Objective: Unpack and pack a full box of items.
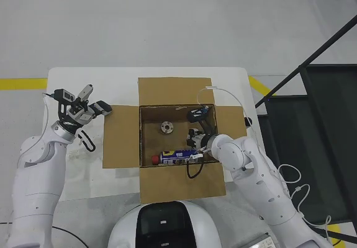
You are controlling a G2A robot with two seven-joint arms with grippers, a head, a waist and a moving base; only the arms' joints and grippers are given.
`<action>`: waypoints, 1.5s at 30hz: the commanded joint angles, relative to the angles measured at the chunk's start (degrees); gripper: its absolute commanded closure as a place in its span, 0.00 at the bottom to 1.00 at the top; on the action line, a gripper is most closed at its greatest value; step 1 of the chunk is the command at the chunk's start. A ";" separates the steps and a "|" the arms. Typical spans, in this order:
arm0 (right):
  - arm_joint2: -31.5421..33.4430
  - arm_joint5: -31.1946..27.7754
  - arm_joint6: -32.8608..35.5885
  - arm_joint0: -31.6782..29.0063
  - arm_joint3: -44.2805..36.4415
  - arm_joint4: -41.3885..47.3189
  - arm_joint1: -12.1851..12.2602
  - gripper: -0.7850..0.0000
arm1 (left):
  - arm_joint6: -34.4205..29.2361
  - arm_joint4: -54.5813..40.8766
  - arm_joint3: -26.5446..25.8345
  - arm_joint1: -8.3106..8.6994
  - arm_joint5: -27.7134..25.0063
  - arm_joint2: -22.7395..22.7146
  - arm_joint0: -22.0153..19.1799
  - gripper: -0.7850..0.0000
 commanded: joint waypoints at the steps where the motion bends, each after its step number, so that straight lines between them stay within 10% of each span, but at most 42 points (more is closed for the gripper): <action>1: 0.00 0.00 0.00 0.00 0.00 0.00 0.00 0.57 | 0.00 0.00 0.00 0.00 0.00 0.00 0.00 0.00; 12: 0.00 0.00 0.00 0.00 0.00 0.00 0.00 0.57 | 0.00 0.00 0.00 0.00 0.00 0.00 0.00 0.00; 13: 0.03 -0.11 -0.29 -0.08 0.06 0.13 0.00 0.00 | 0.00 0.00 0.00 0.00 0.00 0.00 0.00 0.00; 45: -18.81 -3.66 -16.83 22.83 38.90 6.91 -7.15 0.00 | 0.00 0.00 0.00 0.00 0.00 0.00 0.00 0.00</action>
